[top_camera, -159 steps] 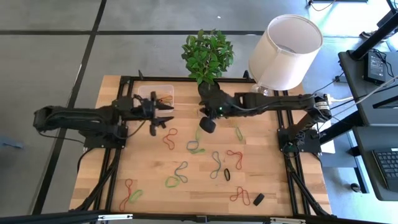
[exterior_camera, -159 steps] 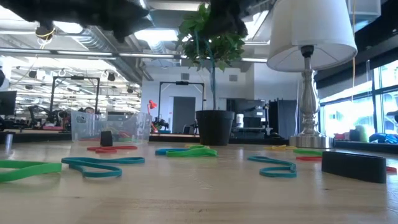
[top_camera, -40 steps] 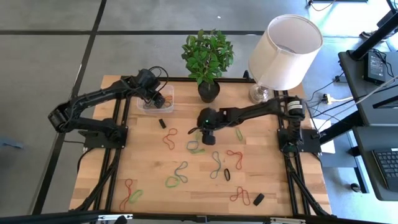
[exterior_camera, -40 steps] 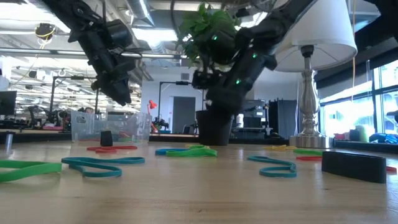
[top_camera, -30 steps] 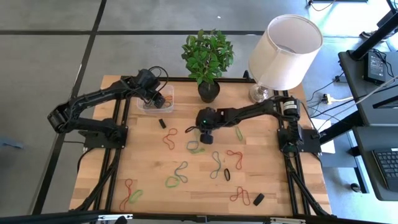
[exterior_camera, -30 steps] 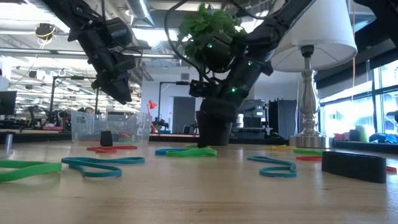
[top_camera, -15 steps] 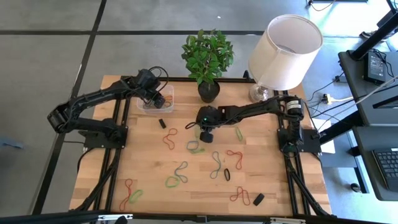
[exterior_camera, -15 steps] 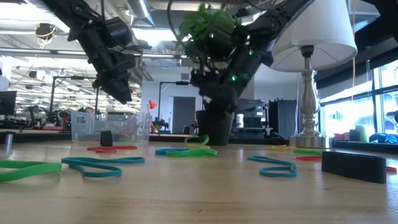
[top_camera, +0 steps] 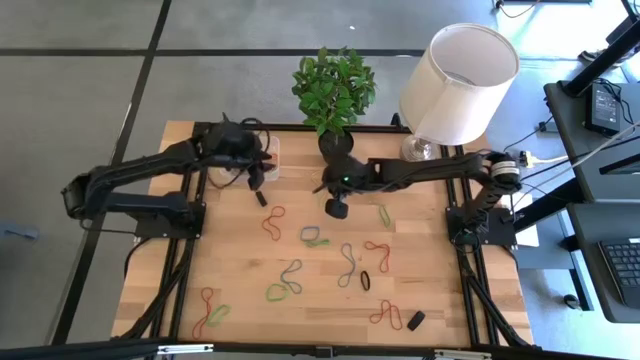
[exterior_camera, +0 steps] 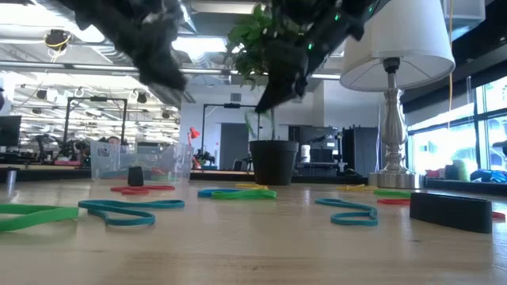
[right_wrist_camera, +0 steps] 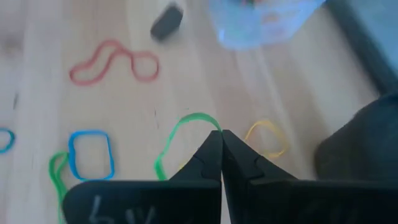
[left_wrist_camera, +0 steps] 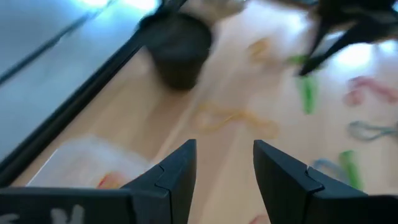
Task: Pick and place rubber bands into bin
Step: Put the green rubber band into the transparent bin
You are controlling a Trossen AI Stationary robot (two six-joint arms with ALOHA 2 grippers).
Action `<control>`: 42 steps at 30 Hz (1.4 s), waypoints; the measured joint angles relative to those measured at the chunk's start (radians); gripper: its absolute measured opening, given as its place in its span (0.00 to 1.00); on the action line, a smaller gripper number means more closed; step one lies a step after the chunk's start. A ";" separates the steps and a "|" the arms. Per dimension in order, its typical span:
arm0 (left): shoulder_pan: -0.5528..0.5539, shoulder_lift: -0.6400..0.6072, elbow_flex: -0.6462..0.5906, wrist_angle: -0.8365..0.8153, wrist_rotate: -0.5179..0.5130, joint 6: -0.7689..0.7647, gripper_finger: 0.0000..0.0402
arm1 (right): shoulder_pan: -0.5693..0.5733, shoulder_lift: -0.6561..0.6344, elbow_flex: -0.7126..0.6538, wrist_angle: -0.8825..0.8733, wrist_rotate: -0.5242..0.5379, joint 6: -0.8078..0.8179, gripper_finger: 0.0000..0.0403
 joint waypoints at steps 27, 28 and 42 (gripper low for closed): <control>-0.325 0.370 0.062 0.673 -0.108 -0.161 0.52 | 0.061 -0.192 0.000 0.093 0.032 -0.166 0.00; -0.324 0.382 0.072 0.674 -0.108 -0.161 0.52 | 0.060 -0.192 0.000 0.092 0.032 -0.166 0.00; -0.314 0.418 0.109 0.642 -0.063 -0.168 0.07 | 0.058 -0.192 0.000 0.076 0.034 -0.169 0.02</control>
